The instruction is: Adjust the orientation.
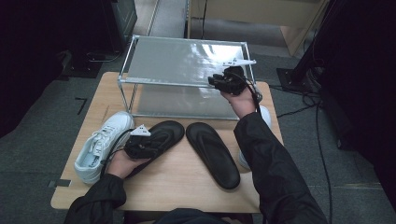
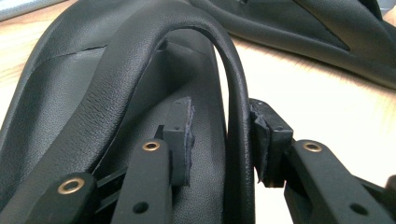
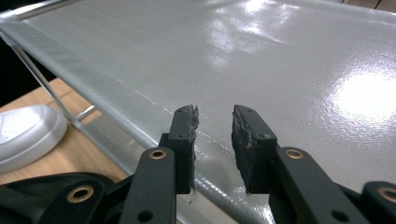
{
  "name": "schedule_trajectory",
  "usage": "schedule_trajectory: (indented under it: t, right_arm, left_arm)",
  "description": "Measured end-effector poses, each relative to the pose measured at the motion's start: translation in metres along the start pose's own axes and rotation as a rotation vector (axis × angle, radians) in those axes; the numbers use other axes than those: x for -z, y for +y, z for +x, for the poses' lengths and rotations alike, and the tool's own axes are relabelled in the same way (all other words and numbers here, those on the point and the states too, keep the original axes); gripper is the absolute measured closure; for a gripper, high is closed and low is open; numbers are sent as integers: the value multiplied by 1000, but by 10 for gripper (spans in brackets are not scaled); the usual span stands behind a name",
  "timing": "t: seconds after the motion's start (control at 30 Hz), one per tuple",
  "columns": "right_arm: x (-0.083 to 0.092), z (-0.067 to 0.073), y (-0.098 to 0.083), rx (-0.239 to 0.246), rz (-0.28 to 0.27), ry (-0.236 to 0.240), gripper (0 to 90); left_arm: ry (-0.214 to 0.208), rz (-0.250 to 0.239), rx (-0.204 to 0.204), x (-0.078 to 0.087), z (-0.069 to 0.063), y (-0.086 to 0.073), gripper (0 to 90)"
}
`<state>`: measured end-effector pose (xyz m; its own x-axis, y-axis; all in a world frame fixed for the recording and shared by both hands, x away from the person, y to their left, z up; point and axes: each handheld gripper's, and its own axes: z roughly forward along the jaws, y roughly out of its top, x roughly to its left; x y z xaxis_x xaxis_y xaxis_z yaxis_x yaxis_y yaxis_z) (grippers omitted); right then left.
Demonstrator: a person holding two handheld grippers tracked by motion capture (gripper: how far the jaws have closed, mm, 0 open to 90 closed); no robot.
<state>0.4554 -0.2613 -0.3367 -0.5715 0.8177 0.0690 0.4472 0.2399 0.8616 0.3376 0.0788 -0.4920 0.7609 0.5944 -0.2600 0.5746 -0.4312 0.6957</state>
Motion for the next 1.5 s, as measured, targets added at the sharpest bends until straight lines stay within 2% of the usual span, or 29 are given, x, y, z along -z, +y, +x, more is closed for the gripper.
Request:
schedule_trajectory:
  t: [0.13, 0.23, 0.3, 0.43, 0.57, 0.7, 0.8, 0.97, 1.13, 1.33, 1.5]
  right_arm:
    - [-4, -1, -1, 8, 11, -8, 696]
    - [-5, -4, -3, 7, 22, -8, 694]
    - [-5, -5, -3, 0, 22, -9, 699]
    - [-6, -6, -3, -4, 22, -6, 722]
    - [-7, -7, -4, -2, 20, 1, 731]
    - [-7, -8, -5, 7, 18, 4, 730]
    - [-7, -7, -5, 14, 18, -1, 729]
    - [-7, -7, -5, 19, 19, -3, 729]
    - [-7, -7, -5, 22, 20, -5, 729]
    - [-7, -7, -5, 26, 18, -6, 729]
    - [-7, -7, -5, 25, 16, -4, 729]
  left_arm:
    - [-33, 4, 9, 0, -1, 1, 740]
    - [-34, -1, 10, 2, -2, 3, 817]
    - [-32, -18, 29, 3, -2, 4, 824]
    - [-2, -44, 21, 8, -3, 8, 830]
    - [7, -81, 58, 15, -3, 12, 832]
    - [17, -101, 73, 20, -6, 17, 831]
    - [32, -107, 67, 24, -8, 23, 831]
    - [50, -137, 96, 26, -8, 38, 830]
    - [70, -168, 110, 24, -5, 57, 830]
    - [107, -176, 156, 12, 3, 79, 829]
    - [145, -188, 148, -4, 8, 94, 826]
